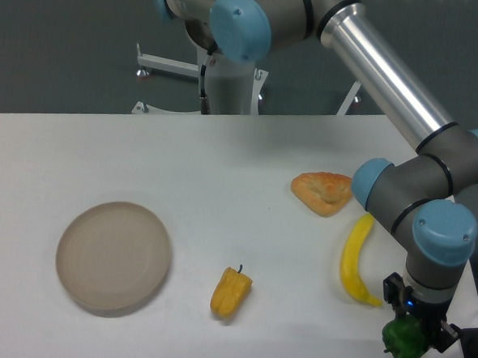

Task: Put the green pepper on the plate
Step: 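Lift the held green pepper and carry it over the beige plate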

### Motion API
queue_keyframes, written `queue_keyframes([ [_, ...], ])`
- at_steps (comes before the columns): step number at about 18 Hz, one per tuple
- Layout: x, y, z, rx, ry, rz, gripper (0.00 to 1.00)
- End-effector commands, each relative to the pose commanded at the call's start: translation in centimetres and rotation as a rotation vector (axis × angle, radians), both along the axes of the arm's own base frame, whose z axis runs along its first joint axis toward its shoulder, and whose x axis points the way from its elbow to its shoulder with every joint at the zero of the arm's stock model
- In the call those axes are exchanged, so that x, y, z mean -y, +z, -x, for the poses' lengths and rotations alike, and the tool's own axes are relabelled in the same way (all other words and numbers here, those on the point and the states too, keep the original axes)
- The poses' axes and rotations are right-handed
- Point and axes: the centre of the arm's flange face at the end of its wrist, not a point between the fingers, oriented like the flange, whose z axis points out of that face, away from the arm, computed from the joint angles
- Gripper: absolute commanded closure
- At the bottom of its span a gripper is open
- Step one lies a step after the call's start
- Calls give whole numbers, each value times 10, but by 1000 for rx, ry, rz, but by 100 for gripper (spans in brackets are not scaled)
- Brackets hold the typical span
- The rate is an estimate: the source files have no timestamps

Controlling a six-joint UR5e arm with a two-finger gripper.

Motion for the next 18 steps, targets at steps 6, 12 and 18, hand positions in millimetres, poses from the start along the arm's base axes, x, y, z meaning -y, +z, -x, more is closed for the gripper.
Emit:
queue_keyframes([
  [6,-2,29,-31,15,32,-13,52],
  [12,19,81,-95,73,78,13,52],
  [18,9,98,-171,174,219,-16,52],
])
